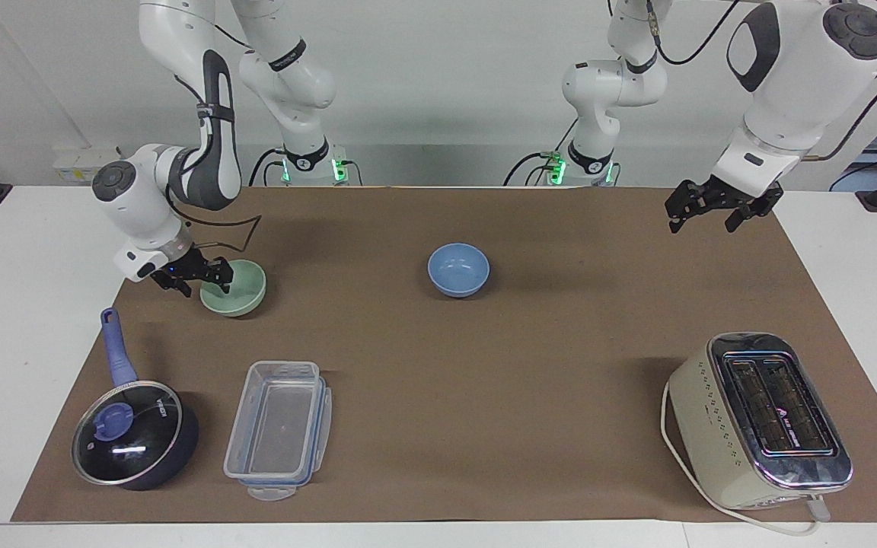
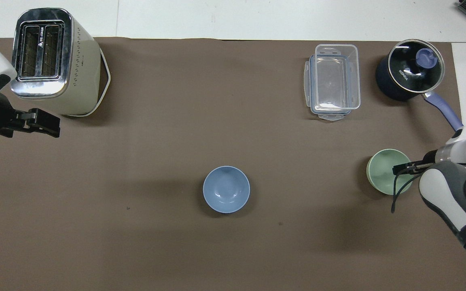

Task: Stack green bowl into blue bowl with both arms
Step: 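Grasp the green bowl rim with the right gripper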

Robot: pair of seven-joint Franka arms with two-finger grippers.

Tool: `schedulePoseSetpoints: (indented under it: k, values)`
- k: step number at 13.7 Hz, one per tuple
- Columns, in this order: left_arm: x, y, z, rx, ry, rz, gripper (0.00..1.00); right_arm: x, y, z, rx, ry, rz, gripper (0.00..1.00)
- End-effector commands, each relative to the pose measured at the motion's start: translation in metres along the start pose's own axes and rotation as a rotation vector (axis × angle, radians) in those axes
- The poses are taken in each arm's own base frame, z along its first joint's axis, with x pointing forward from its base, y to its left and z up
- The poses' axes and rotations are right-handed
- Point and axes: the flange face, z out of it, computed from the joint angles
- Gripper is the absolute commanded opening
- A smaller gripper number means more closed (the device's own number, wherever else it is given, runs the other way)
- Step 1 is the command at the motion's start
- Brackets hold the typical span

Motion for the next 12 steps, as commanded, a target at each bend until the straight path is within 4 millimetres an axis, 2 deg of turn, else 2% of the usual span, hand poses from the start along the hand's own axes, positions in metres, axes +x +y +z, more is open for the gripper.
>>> schedulePoseSetpoints:
  k: [1,2,3,6,9,12]
  values:
    - [-0.003,-0.003,-0.002,0.002,-0.011,-0.006,1.00,0.003,0.002,-0.016,0.020,0.013,-0.015,0.14]
    - [-0.003,-0.002,-0.002,0.002,-0.010,-0.004,1.00,0.003,0.002,-0.016,0.022,0.008,-0.019,0.05]
    - [-0.003,-0.003,-0.002,0.002,-0.011,-0.006,1.00,0.003,0.003,-0.017,0.023,0.006,-0.019,0.00]
    - [-0.003,-0.003,-0.002,0.002,-0.011,-0.006,1.00,0.000,-0.002,-0.032,0.018,0.006,-0.025,0.00]
    - [-0.003,-0.003,-0.002,0.002,-0.011,-0.006,1.00,-0.003,-0.018,-0.077,0.009,-0.003,-0.049,0.00]
    - [-0.003,-0.003,-0.002,0.002,-0.011,-0.006,1.00,-0.008,-0.060,-0.125,0.086,0.016,-0.055,0.00]
